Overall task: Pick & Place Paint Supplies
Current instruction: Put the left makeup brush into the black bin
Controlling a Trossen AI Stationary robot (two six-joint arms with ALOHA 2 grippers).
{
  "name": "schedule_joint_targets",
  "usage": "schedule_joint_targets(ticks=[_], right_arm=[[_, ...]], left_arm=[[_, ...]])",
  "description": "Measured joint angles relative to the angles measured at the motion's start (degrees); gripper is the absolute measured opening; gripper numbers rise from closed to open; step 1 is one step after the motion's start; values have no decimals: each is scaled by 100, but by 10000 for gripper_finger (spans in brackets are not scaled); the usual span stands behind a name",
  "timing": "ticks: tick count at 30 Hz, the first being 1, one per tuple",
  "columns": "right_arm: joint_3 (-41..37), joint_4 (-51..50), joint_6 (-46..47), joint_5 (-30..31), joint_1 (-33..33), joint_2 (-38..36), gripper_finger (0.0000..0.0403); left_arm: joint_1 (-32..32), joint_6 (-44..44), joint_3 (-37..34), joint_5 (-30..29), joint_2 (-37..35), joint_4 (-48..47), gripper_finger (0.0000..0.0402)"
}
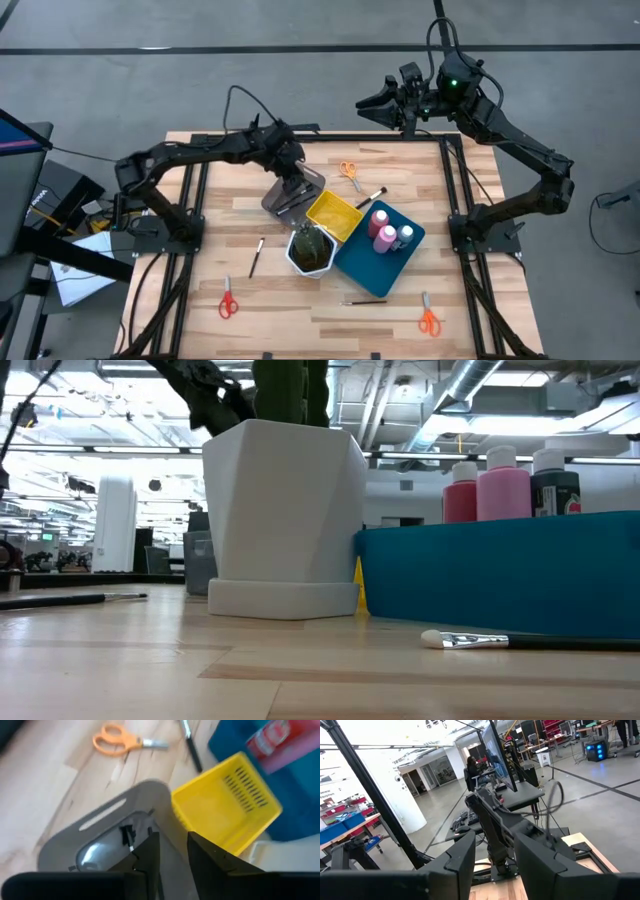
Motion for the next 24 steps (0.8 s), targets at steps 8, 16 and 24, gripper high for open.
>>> schedule_joint_targets(ticks=[8, 16, 24], right_arm=[[0, 58, 0, -66, 2, 2, 132], [0, 103, -131, -200, 41, 2, 132], [0, 196, -133, -541, 41, 2, 132]], left_arm=[[-25, -1417, 1, -684, -953, -681, 92], [-385, -3028, -1, -1481, -1591, -2245, 92], [-1036, -4832, -1, -1689, -1677, -2966, 92]])
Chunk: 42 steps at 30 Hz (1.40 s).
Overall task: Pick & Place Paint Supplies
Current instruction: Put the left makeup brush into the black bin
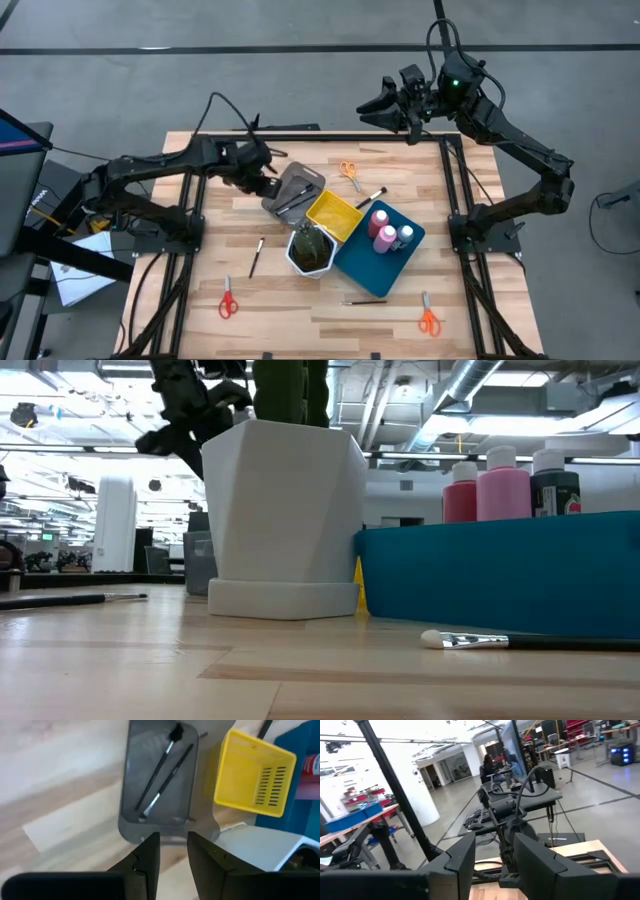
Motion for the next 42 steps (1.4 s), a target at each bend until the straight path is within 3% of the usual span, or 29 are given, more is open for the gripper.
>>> schedule_joint_targets(ticks=[10, 18, 26, 32, 42], right_arm=[[0, 40, -1, -386, 0, 0, 132], [-1, 60, -7, -425, -2, 0, 132], [0, 58, -2, -429, -30, 0, 132], [0, 56, 31, -430, -92, 0, 132], [0, 55, 45, -425, -90, 0, 132]], left_arm=[[-1157, -1701, -45, -783, 0, -736, 92], [-1914, -2774, -1004, -732, 4, -364, 92], [-2235, -2980, -2028, -757, 4, 1148, 92], [-2245, -3085, -2619, -682, 4, 1804, 92], [-2245, -3072, -3028, -632, 37, 2384, 92]])
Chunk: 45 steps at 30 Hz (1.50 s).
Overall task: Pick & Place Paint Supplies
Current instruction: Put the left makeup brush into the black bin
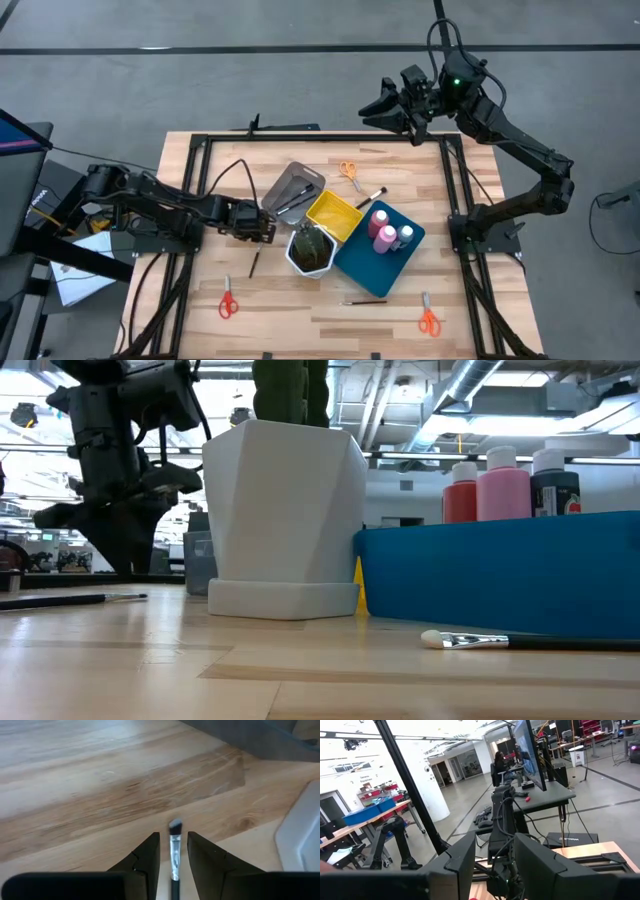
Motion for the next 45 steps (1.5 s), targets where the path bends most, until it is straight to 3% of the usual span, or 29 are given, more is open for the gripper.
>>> schedule_joint_targets(ticks=[6, 14, 22, 35, 45], right_arm=[[-1, -1, 1, 4, 0, 0, 132], [0, -24, 3, 9, 2, 0, 132], [0, -39, 1, 9, -19, 0, 132], [0, -41, 1, 7, -76, 0, 132], [-1, -36, -1, 4, -76, 0, 132]], left_arm=[[4, 328, -3, 42, 377, 350, 92], [2, 145, 21, 34, 874, 598, 92], [2, 110, 18, 24, 885, 579, 86], [4, -164, 7, 108, 878, 412, 5], [0, -137, -25, 187, 136, 235, 0]])
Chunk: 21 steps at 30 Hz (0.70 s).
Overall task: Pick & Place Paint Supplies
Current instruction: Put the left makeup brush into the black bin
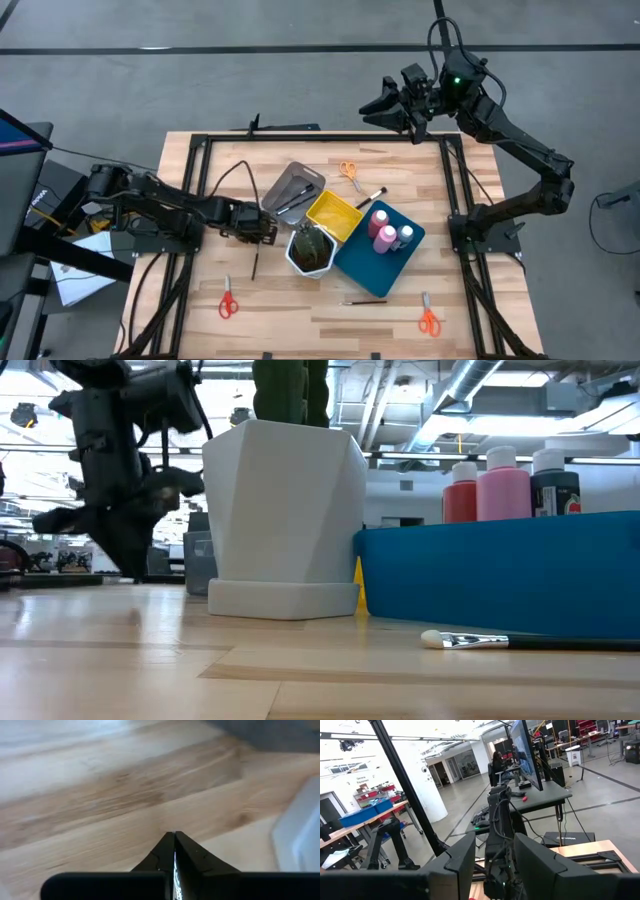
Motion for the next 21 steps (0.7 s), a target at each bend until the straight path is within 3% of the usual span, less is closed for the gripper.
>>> schedule_joint_targets(ticks=[14, 21], right_arm=[[-1, 13, 0, 0, 0, 0, 132], [1, 34, -2, 2, 0, 0, 132]], left_arm=[[62, 1364, 11, -53, -1800, 54, 0], [462, 2268, 15, 87, -2376, 820, 0]])
